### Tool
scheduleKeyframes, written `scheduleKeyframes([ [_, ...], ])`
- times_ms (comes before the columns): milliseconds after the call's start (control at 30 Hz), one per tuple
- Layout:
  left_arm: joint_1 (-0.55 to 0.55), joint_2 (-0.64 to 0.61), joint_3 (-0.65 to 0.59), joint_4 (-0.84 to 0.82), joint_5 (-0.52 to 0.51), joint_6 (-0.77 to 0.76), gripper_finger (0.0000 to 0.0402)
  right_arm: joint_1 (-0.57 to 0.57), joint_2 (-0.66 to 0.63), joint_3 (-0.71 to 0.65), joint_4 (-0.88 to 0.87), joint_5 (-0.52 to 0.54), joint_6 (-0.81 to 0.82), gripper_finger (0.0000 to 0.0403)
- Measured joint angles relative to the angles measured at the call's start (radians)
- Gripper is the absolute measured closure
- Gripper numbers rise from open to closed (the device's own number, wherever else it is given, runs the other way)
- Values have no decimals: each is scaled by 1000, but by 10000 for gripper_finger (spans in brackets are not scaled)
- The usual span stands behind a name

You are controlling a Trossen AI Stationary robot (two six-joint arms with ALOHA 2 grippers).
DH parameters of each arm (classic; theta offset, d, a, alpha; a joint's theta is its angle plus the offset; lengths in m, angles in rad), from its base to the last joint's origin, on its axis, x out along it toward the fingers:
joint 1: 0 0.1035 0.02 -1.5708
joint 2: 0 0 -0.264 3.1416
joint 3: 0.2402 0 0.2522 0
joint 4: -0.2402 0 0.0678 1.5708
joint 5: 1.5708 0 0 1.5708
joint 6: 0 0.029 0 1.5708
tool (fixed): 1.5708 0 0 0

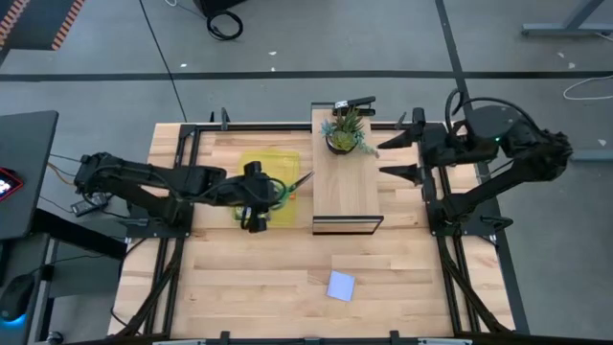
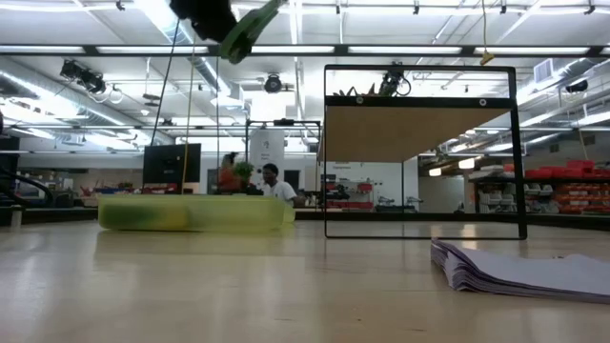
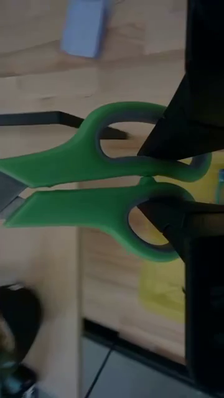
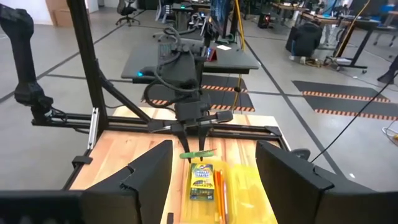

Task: Pack school essentials
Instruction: Put the scissors into the supply box

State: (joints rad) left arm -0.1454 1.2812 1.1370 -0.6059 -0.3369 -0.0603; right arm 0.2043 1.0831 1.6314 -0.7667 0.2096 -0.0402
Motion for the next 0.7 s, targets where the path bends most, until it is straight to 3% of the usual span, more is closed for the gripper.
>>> scheduleKeyframes([
  [400,87,4,0,-256,124,75,306,2,-14,0,-34,-1,22,166],
  [700,149,51,0,-357,129,183,302,2,-14,0,-34,-5,30,166],
])
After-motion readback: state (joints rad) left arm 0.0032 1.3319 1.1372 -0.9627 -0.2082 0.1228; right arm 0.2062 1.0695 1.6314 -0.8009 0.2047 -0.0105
